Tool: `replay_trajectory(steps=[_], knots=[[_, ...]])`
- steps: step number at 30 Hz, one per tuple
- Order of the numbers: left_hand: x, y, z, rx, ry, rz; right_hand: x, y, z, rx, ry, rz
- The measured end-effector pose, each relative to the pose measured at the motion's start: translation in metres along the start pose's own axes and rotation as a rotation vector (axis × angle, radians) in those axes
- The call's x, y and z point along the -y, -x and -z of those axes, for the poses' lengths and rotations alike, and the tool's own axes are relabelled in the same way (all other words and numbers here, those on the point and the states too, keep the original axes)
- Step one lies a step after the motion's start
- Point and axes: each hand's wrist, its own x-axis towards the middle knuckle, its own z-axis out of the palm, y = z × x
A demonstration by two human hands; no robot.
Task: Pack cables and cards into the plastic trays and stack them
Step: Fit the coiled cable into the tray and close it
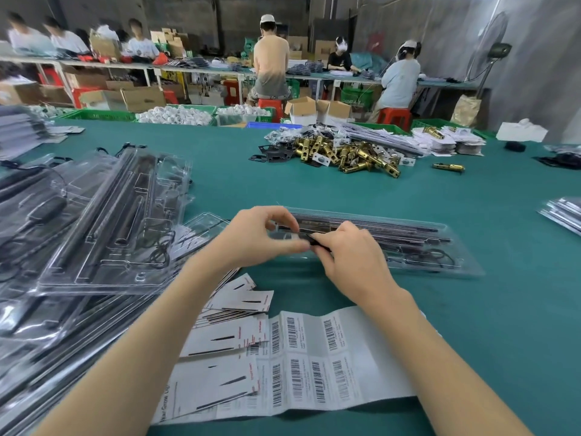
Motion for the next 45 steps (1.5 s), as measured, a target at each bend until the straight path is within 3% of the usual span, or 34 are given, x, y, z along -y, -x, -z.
replay_trajectory(steps=[3, 12, 18, 22, 26, 32, 36, 40, 45], knots=[[0.013, 0.003, 0.012, 0.089, -0.243, -0.112, -0.007, 0.003, -0.004, 0.002, -0.115, -0.013], [0.026, 0.006, 0.013, 0.087, -0.272, -0.26, -0.02, 0.012, -0.007, -0.074, -0.274, 0.013], [0.027, 0.01, -0.005, -0.063, -0.527, -0.404, -0.027, 0.012, -0.008, -0.061, -0.341, 0.007], [0.024, 0.009, -0.014, -0.119, -0.576, -0.427, -0.029, 0.012, -0.008, -0.051, -0.36, -0.001], [0.018, 0.001, -0.016, -0.048, -0.66, -0.412, -0.03, 0.011, -0.006, -0.024, -0.368, 0.014], [0.01, -0.022, -0.006, 0.228, -0.933, -0.423, -0.033, 0.011, -0.002, -0.034, -0.401, 0.01], [0.011, -0.02, -0.006, 0.224, -0.931, -0.459, -0.037, 0.015, 0.0, -0.082, -0.376, -0.025], [0.01, -0.005, -0.016, 0.198, -0.704, -0.595, -0.032, 0.024, 0.001, -0.107, -0.295, 0.097], [0.009, 0.0, -0.016, 0.258, -0.608, -0.449, -0.026, 0.041, 0.0, -0.129, -0.183, 0.203]])
